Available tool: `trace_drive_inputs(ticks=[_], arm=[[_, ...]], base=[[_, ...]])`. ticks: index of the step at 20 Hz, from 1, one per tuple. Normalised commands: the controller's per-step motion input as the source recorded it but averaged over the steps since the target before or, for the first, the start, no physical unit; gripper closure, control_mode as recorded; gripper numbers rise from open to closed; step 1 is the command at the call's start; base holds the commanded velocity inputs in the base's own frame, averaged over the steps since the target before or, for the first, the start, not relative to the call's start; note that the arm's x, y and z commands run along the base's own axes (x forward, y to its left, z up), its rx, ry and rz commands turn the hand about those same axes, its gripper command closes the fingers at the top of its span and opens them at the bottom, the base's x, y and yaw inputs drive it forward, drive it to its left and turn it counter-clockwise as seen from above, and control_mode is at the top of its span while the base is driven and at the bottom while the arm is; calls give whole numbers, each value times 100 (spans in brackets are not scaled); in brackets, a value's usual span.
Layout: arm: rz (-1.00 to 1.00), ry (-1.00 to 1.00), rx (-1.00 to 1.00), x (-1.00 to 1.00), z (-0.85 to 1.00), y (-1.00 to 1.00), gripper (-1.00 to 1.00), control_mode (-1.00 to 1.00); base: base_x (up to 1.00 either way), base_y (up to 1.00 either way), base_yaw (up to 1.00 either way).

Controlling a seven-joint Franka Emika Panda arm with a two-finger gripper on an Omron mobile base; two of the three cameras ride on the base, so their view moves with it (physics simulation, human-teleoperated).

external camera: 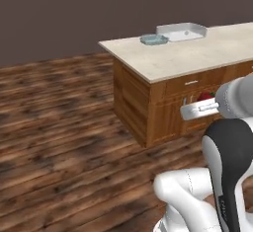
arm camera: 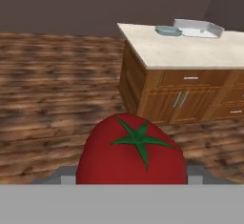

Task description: Place the cold items (tomato and tangerine) from the fridge in one tupperware on the dining counter. Place the warm items (hot dog and kebab skewer) in the stove area in another tupperware.

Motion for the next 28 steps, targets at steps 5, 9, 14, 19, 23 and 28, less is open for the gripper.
trace_drive_inputs(ticks=[5, 9, 14, 19, 23, 28], arm=[[0, 0, 0, 0, 0, 0, 100, 100], [0, 0, 0, 0, 0, 0, 100, 100], [0, 0, 0, 0, 0, 0, 100, 100], [0, 0, 0, 0, 0, 0, 100, 100], [0, 0, 0, 0, 0, 0, 100, 100], [0, 0, 0, 0, 0, 0, 100, 100]], base=[[100, 0, 0], [100, 0, 0], [100, 0, 0], [100, 0, 0], [100, 9, -1], [100, 25, -15]])
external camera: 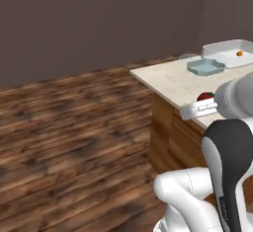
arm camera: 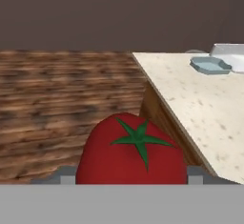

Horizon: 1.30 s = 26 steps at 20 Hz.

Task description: Place the cold items (tomato and tangerine) from the fridge in one tupperware on the dining counter. Place the warm items (hot dog and kebab skewer) in the stove area in another tupperware.

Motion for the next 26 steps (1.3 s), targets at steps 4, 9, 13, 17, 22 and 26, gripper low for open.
trace_drive_inputs(ticks=[4, 9, 13, 17, 22, 26], arm=[[0, 0, 0, 0, 0, 0, 100, 100], [0, 0, 0, 0, 0, 0, 100, 100], [0, 0, 0, 0, 0, 0, 100, 100], [0, 0, 0, 0, 0, 0, 100, 100], [0, 0, 0, 0, 0, 0, 100, 100], [0, 0, 0, 0, 0, 0, 100, 100]], base=[[100, 49, -43], [100, 62, -55], [100, 74, -60], [100, 84, -65], [100, 96, -62], [100, 100, -50]])
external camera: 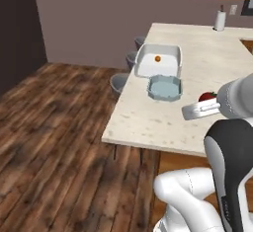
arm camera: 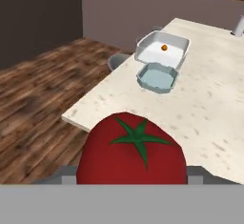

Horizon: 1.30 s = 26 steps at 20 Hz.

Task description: Place the cold items (tomato and tangerine) from the fridge in one tupperware on the dining counter. Place the warm items (hot dog and kebab skewer) in the stove area in another tupperware.

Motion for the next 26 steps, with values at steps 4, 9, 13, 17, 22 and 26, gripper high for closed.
trace_drive_inputs(ticks=[4, 9, 13, 17, 22, 26], arm=[[0, 0, 0, 0, 0, 0, 100, 100], [0, 0, 0, 0, 0, 0, 100, 100], [0, 0, 0, 0, 0, 0, 100, 100], [0, 0, 0, 0, 0, 0, 100, 100], [0, 0, 0, 0, 0, 0, 100, 100], [0, 0, 0, 0, 0, 0, 100, 100]], base=[[93, 100, -45], [84, 100, -51], [40, 100, -49], [3, 100, -33], [7, 100, -33], [43, 100, -48]])
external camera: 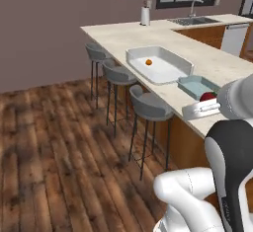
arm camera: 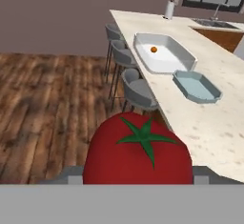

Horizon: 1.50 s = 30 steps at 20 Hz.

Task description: Place the cold items (tomato and tangerine) from the fridge in one tupperware on the dining counter. Place the warm items (hot dog and kebab skewer) in the stove area in another tupperware.

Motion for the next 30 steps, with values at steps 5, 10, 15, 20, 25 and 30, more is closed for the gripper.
trace_drive_inputs(ticks=[5, 10, 15, 20, 25, 30], arm=[[0, 0, 0, 0, 0, 0, 100, 100], [0, 0, 0, 0, 0, 0, 100, 100], [0, 0, 0, 0, 0, 0, 100, 100], [0, 0, 0, 0, 0, 0, 100, 100], [0, 0, 0, 0, 0, 0, 100, 100], [0, 0, 0, 0, 0, 0, 100, 100]], base=[[56, 100, -53], [71, 100, -58], [88, 100, -63], [92, 100, -68], [78, 100, -64], [73, 100, -62]])
